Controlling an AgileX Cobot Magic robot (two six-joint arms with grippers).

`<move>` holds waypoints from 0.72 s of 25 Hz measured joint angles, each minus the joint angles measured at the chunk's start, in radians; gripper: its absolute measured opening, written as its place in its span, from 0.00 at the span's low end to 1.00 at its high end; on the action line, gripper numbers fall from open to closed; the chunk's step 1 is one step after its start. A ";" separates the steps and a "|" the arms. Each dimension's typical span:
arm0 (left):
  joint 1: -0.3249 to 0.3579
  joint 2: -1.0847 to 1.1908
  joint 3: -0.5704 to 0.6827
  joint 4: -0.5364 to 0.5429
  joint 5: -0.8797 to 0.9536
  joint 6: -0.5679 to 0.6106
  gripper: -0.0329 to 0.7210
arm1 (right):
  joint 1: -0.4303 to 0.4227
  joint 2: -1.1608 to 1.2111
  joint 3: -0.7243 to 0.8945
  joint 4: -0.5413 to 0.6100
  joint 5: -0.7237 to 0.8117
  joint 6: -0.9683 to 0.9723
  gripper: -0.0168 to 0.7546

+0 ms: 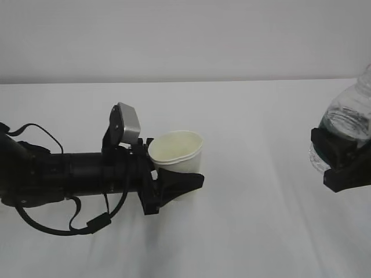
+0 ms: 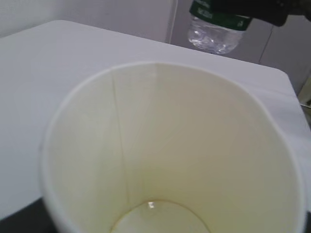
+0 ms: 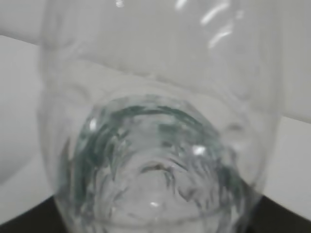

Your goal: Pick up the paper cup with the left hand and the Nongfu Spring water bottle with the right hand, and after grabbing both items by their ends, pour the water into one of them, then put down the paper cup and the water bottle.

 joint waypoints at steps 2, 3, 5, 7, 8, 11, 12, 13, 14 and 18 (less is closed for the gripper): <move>-0.034 0.000 -0.002 0.000 0.000 -0.001 0.68 | 0.000 -0.054 0.002 0.000 0.062 0.002 0.55; -0.051 0.000 -0.004 -0.004 0.000 -0.001 0.68 | 0.000 -0.076 0.002 0.002 0.101 0.002 0.55; -0.075 0.000 -0.004 -0.015 0.000 -0.002 0.68 | 0.000 -0.128 0.004 0.009 0.177 0.002 0.54; -0.096 -0.002 -0.004 -0.024 0.000 -0.002 0.68 | 0.000 -0.170 0.004 0.021 0.250 0.002 0.54; -0.106 -0.002 -0.004 -0.026 0.000 -0.002 0.68 | 0.000 -0.189 0.004 0.023 0.276 0.005 0.54; -0.132 -0.004 -0.004 -0.026 0.000 -0.002 0.67 | 0.000 -0.243 0.004 0.025 0.355 0.026 0.55; -0.140 -0.004 -0.004 -0.026 0.000 -0.005 0.67 | 0.000 -0.263 0.004 0.025 0.380 0.034 0.55; -0.150 -0.004 -0.004 -0.026 0.000 -0.007 0.67 | 0.000 -0.281 0.004 0.026 0.408 0.036 0.55; -0.157 -0.004 -0.004 -0.026 0.000 -0.012 0.67 | 0.000 -0.304 0.004 0.026 0.435 0.038 0.55; -0.189 -0.004 -0.004 -0.026 0.002 -0.017 0.67 | 0.000 -0.386 -0.030 0.028 0.583 0.043 0.55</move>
